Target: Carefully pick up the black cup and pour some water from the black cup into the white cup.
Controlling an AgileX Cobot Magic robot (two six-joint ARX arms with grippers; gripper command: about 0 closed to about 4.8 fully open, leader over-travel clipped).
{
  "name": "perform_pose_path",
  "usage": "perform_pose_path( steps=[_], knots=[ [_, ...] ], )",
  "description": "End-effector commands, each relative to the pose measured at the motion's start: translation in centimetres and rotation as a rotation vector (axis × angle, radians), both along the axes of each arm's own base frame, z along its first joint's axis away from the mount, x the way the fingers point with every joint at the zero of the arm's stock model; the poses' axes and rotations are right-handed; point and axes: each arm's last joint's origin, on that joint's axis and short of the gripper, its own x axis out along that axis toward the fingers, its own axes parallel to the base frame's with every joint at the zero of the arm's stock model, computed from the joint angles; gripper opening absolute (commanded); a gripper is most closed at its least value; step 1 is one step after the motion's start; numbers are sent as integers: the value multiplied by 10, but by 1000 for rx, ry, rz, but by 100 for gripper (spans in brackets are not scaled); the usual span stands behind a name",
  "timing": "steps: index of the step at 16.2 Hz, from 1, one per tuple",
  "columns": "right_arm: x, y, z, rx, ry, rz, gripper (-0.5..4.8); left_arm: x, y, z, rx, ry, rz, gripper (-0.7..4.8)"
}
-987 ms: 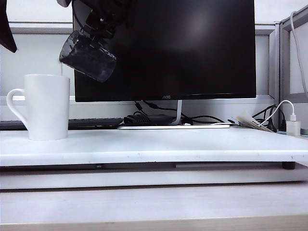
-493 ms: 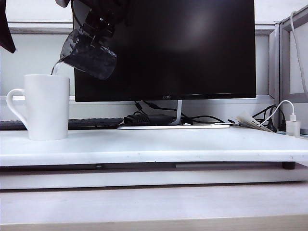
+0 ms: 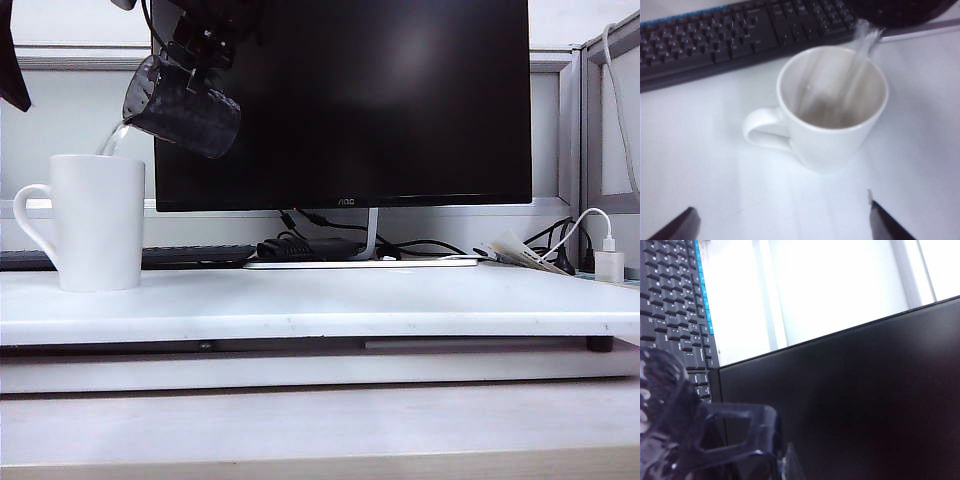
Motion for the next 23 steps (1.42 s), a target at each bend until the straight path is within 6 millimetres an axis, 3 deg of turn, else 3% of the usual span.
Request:
perform_pose_path(
  steps=[1, 12, 17, 20, 23],
  knots=[
    [-4, -2, 17, 10, -81, 7, -6, 0, 1, 1, 2, -6, 6, 479],
    [-13, 6, 19, 28, -104, 35, -6, 0, 1, 0, 3, 0, 6, 479],
    [-14, 4, 23, 297, 99, -2, -6, 0, 1, 0, 3, 2, 6, 479],
    [-14, -17, 47, 622, 281, -50, -6, -1, 1, 0, 2, 7, 5, 479],
    [-14, -65, 85, 832, 370, -122, -6, -2, 1, 1, -8, 0, 5, 479]
  ],
)
